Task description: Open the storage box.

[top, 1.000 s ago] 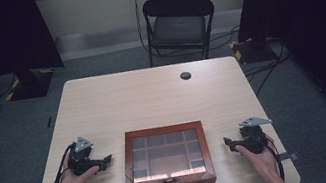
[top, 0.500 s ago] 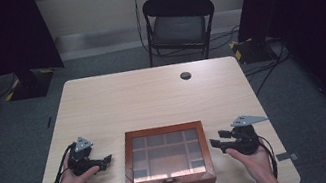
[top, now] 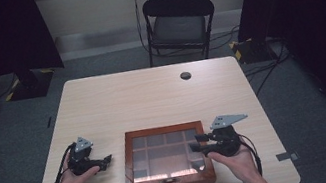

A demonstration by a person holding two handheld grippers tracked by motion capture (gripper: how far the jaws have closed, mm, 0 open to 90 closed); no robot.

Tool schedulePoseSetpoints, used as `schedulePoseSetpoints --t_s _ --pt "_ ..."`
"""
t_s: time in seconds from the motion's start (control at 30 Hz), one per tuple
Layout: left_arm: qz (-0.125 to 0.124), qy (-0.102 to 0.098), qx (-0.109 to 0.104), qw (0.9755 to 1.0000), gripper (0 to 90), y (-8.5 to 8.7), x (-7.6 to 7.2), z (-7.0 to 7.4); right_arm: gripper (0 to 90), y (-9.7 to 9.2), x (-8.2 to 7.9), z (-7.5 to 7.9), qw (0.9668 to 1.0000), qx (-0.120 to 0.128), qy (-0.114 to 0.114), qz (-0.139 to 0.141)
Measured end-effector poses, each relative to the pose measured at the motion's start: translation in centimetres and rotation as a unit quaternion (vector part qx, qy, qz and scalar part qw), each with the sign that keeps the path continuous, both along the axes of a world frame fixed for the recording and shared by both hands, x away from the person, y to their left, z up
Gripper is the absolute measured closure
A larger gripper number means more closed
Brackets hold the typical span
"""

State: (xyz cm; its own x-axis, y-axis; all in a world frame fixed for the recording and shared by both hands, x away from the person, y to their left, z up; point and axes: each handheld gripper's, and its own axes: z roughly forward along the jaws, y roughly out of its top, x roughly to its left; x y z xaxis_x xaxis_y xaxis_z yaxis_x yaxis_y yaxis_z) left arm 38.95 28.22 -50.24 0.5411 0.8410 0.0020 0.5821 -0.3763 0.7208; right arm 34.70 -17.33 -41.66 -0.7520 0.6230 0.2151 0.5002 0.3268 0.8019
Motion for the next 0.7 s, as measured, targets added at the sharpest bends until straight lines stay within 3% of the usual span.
schedulePoseSetpoints --t_s 0.13,0.17,0.2,0.23,0.27,0.3,0.47,0.5,0.7 --pt "0.0 0.0 0.0 1.0 4.6 0.0 0.0 0.0 54.6 1.9 -0.5 -0.3 0.9994 0.007 0.006 0.032" --pt "0.0 0.0 0.0 1.0 4.5 0.0 0.0 0.0 56.5 2.8 -0.8 -0.4 0.9983 0.007 0.007 0.058" --pt "0.0 0.0 0.0 1.0 4.6 0.0 0.0 0.0 56.5 2.8 -0.8 -0.4 0.9983 0.007 0.007 0.058" --pt "0.0 0.001 0.001 1.0 4.4 0.0 0.0 0.0 59.3 3.7 -1.2 -0.5 0.9965 0.009 0.013 0.082" --pt "0.0 0.001 0.001 1.0 4.3 0.0 0.0 0.0 59.3 3.7 -1.2 -0.5 0.9965 0.009 0.013 0.082" --pt "0.0 0.0 0.0 1.0 4.1 0.0 0.1 0.0 65.7 4.5 -1.6 -0.6 0.9949 0.004 0.014 0.1" --pt "0.0 0.0 0.001 1.0 4.1 0.0 0.1 0.0 70.6 5.5 -2.1 -1.2 0.9907 0.003 0.027 0.133" --pt "0.0 0.0 0.001 1.0 4.0 0.0 0.1 0.0 73.1 5.9 -2.4 -1.5 0.988 0.003 0.035 0.15" --pt "0.0 0.0 0.001 1.0 4.1 0.0 0.1 0.0 75.4 6.7 -3.0 -2.0 0.9837 0.0 0.042 0.175"
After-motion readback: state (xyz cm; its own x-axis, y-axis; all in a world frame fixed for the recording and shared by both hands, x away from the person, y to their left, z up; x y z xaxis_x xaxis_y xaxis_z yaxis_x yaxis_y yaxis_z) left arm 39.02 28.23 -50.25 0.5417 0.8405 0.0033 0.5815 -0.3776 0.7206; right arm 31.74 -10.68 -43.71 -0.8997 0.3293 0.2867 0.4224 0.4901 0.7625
